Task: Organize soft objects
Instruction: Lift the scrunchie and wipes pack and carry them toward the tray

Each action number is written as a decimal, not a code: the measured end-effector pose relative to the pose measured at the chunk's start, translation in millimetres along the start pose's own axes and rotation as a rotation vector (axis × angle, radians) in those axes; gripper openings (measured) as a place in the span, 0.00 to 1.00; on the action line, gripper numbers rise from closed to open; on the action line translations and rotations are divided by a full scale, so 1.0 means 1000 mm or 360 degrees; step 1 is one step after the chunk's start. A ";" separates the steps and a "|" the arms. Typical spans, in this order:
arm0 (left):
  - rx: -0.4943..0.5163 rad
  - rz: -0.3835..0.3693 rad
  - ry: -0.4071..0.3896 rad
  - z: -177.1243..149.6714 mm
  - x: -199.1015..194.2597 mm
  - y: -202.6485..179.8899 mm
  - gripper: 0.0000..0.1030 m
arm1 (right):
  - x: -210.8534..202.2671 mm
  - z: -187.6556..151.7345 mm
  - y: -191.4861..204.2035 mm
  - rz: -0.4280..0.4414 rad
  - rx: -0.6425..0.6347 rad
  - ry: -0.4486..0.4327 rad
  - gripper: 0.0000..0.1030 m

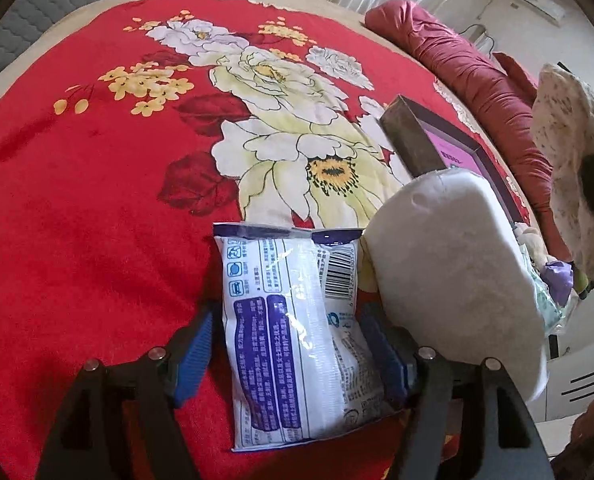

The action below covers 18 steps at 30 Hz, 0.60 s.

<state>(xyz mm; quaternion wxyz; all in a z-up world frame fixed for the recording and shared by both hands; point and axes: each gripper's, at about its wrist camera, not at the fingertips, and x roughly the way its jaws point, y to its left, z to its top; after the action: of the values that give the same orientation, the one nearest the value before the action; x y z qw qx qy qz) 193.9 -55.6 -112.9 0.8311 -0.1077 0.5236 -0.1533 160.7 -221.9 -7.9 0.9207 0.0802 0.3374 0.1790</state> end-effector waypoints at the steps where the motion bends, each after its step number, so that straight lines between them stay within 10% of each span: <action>1: 0.0003 0.0020 -0.0010 0.000 0.000 0.000 0.59 | -0.001 0.001 0.000 -0.0004 0.0003 -0.0006 0.29; 9: 0.0111 0.0144 -0.0062 -0.004 -0.002 -0.005 0.36 | -0.003 -0.001 0.000 -0.0028 0.0007 -0.0014 0.29; 18: 0.0164 0.0167 -0.0188 -0.008 -0.036 -0.014 0.35 | -0.006 0.000 0.003 -0.0033 -0.0008 -0.0017 0.29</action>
<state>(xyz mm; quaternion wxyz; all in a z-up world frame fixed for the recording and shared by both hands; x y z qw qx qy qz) 170.6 -55.8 -81.2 0.8720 -0.0460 0.4699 -0.1296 155.1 -221.3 -3.4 0.9245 0.0754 0.3328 0.1699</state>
